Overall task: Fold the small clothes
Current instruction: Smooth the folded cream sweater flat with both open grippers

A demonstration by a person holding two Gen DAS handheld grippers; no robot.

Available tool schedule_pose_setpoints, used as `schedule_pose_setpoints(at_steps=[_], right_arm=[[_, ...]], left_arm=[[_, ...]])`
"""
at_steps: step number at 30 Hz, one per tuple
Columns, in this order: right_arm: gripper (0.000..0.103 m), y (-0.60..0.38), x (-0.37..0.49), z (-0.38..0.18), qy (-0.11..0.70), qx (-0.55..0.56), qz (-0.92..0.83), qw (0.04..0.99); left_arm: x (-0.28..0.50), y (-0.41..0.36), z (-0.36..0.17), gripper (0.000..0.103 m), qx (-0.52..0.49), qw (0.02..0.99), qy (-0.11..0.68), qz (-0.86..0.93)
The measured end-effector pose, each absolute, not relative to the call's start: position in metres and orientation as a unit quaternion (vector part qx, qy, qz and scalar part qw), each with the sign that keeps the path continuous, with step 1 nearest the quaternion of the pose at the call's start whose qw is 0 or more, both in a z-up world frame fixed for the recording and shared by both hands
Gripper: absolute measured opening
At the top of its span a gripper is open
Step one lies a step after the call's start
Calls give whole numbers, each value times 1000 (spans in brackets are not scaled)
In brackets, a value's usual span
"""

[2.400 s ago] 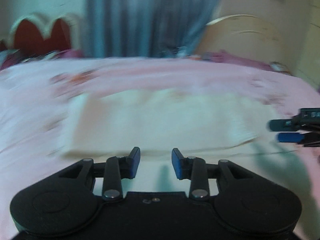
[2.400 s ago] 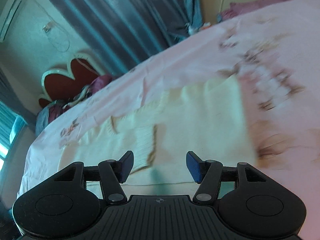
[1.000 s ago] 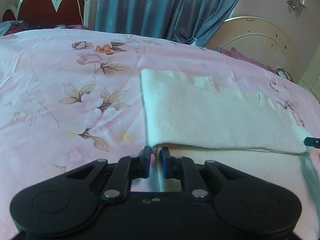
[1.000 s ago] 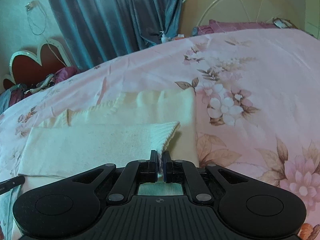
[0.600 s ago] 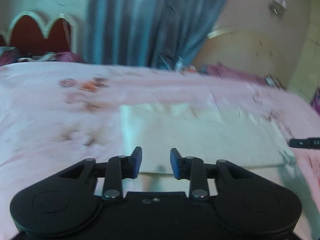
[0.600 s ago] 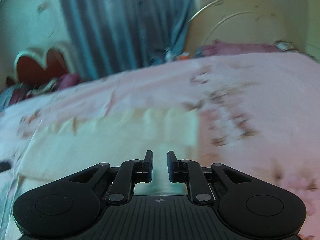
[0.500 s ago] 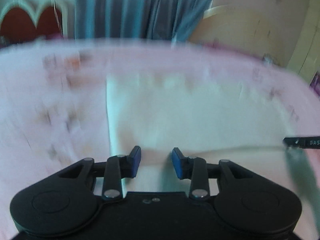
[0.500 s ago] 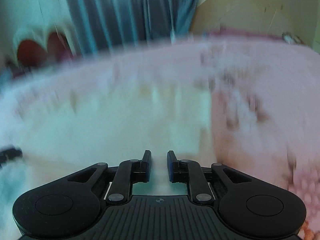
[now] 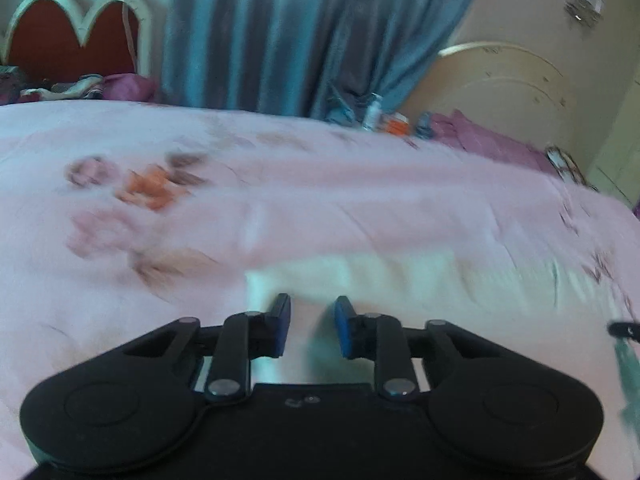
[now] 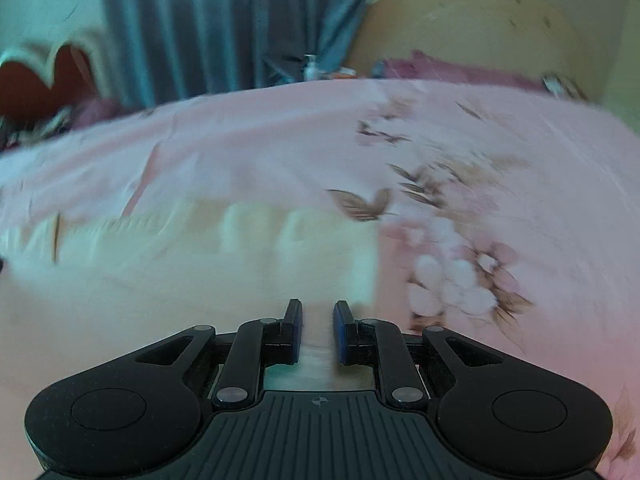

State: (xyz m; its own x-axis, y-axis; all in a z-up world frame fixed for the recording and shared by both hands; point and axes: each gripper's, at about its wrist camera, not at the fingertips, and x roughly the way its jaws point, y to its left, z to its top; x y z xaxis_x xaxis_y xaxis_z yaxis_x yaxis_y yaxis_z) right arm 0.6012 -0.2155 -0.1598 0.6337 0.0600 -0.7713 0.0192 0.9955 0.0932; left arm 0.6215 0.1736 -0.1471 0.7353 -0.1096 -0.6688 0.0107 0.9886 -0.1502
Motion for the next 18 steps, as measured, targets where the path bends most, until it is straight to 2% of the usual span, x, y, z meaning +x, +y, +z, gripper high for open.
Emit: schedule_pose_setpoints(at_steps=[2,5,6,8,12,15,18], right_arm=[[15,-206,593,-146,391,56,22,919],[17,-167,597,-141,386,97,97,912],[21,-149,600,-143,392,98,121,907],[48,-112,598,-146,396,68,161,901],[48,-95,584,-159,399,-14,170,901],[48,-139,571,-162,403,-14,83,911],[48,-150,557,-144,393,19,92,915]], left_arm=[[611,175,-136,34,-66,937,340,-32],[602,144,-131,38,-55,936,339,-71],[600,130,-132,38,-43,936,340,-83],[590,106,-138,38,-26,935,341,-93],[568,111,-164,38,-10,932,352,-87],[540,135,-164,38,-5,936,346,-73],[527,136,-149,38,-19,939,337,-69]])
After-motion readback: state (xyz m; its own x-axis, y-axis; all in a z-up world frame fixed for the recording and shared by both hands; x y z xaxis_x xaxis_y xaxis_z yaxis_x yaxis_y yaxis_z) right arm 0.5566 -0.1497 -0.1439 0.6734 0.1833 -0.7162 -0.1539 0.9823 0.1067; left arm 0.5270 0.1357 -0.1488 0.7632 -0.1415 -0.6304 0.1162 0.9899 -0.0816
